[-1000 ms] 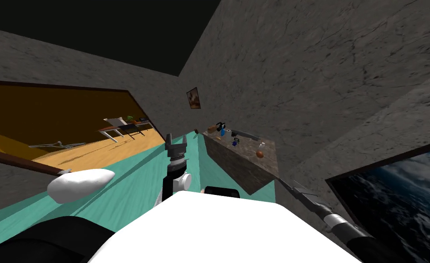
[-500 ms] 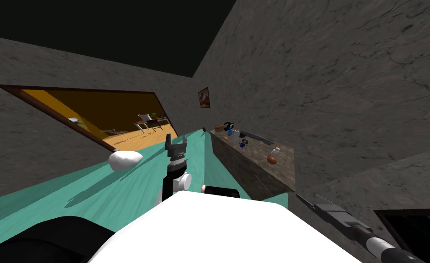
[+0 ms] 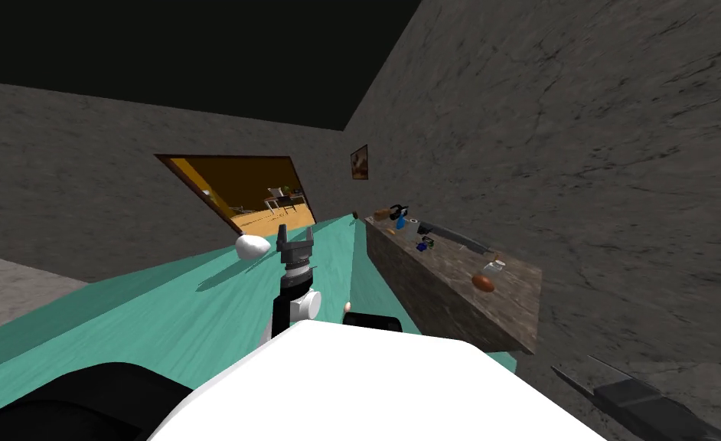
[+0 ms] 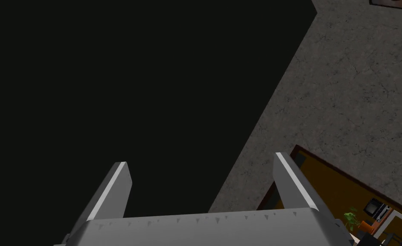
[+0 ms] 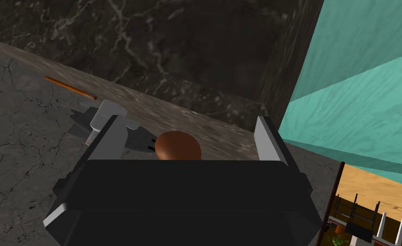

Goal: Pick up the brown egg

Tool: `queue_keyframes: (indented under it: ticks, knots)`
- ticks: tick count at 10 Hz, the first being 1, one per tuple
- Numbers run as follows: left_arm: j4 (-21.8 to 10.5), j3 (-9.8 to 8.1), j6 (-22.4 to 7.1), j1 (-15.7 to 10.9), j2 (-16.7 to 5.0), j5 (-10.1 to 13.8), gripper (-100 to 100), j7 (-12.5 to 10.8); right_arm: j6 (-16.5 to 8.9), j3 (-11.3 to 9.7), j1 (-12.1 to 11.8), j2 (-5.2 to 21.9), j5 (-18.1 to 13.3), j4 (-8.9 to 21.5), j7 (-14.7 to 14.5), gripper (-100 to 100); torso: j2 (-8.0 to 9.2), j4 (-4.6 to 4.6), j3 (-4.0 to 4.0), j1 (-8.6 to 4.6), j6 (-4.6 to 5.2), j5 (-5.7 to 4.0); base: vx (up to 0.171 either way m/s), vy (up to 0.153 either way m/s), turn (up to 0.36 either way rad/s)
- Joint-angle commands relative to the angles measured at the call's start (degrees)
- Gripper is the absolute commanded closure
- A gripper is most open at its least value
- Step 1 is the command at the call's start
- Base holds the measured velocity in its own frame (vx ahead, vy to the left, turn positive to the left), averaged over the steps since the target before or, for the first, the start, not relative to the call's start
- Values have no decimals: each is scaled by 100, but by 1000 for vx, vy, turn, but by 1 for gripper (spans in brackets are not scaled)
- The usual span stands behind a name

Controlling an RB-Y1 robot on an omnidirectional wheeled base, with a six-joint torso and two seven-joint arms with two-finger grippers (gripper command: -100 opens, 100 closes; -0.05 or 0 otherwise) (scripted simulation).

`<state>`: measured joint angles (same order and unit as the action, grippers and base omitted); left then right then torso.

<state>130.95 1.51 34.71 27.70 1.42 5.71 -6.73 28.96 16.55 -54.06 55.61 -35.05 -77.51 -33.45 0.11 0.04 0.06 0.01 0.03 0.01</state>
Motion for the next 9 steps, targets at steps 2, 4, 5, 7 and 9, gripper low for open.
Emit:
queue_keyframes:
  ticks: [2, 4, 5, 7, 9]
  knots:
    - [0, -1, 0, 1, 0, 0, 0, 0, -26, 71, -156, 315, -418, 268, -322, -100, -1, 0, 0, -1, 5, -1, -40, 14, 316]
    - [0, 0, 0, 0, 0, 0, 0, 0, -22, 127, -255, 492, -664, 420, -501, -100, -5, -1, -3, 4, 1, 1, -30, 23, 285]
    - [0, -1, 0, 2, 0, 0, 0, 0, -17, 181, -347, 659, -881, 560, -678, -100, -7, -1, -4, 2, 9, 0, -17, 28, 295]
    - [0, 0, 0, 1, 0, 0, 0, 0, -10, 231, -432, 814, -1089, 688, -850, -100, -13, -3, -8, 7, 2, 2, -13, 32, 301]
    - [0, -1, 0, 1, 0, 0, 0, 0, 8, 317, -579, 1085, -1469, 912, -1179, -100, -13, -2, -8, 6, 1, 0, -12, 38, 356]
